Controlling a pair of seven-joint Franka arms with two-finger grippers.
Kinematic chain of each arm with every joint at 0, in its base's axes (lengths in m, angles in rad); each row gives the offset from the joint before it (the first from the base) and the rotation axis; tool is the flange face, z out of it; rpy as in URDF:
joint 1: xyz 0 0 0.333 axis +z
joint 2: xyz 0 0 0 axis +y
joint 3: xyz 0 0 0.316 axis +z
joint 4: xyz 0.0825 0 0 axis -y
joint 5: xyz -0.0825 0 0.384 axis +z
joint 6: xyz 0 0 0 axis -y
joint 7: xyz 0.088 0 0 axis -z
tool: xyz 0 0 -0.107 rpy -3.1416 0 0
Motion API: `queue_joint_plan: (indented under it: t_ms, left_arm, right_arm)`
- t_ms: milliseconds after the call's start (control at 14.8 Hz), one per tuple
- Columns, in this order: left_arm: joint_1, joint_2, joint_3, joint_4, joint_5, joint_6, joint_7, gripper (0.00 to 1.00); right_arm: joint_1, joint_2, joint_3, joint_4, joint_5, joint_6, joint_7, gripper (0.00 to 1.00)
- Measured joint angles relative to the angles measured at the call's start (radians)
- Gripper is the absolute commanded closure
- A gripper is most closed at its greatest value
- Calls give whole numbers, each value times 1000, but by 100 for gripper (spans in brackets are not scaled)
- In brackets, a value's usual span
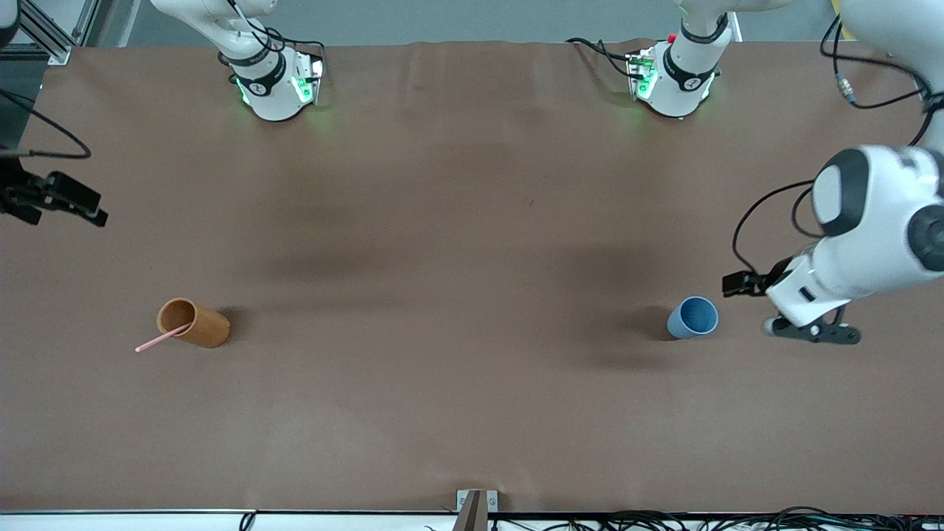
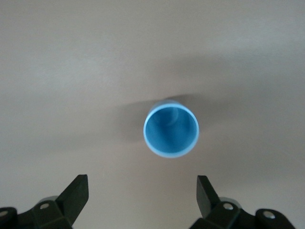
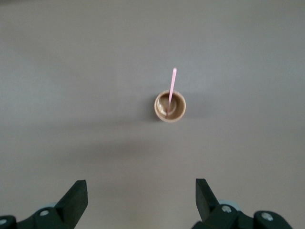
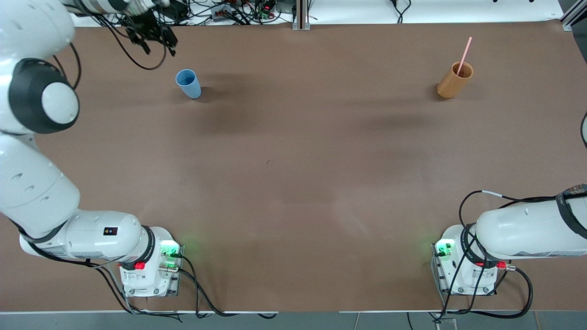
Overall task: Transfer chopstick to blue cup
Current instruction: 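Reach the left gripper to the blue cup while the right gripper reaches the orange cup, then grasp the blue cup with the left gripper while the right gripper grasps the pink stick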
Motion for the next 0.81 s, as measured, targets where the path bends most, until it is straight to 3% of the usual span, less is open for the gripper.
queue_joint_plan:
  t_ms: [270, 337, 405, 540, 607, 675, 810]
  left_arm:
    - [0, 94, 0, -57, 0, 177, 1, 0]
    - [0, 113, 0, -63, 0, 203, 1, 6]
    - [0, 130, 0, -64, 0, 215, 1, 24]
    - [-1, 154, -1, -68, 0, 232, 0, 77]
    - [-3, 161, -1, -76, 0, 245, 0, 91]
    - [-4, 164, -1, -92, 0, 264, 0, 99]
    - [-4, 166, -2, -120, 0, 295, 1, 100]
  right_arm:
    - [-2, 78, 0, -1, 0, 104, 2, 0]
    - [-2, 101, 0, -1, 0, 128, 2, 0]
    - [-2, 126, 0, -1, 0, 156, 2, 0]
    - [-7, 176, -1, -2, 0, 216, 2, 0]
    - [-19, 203, -1, -2, 0, 249, 2, 0]
    - [-36, 230, -2, -4, 0, 280, 2, 0]
    - [-66, 287, -2, -6, 0, 317, 0, 1]
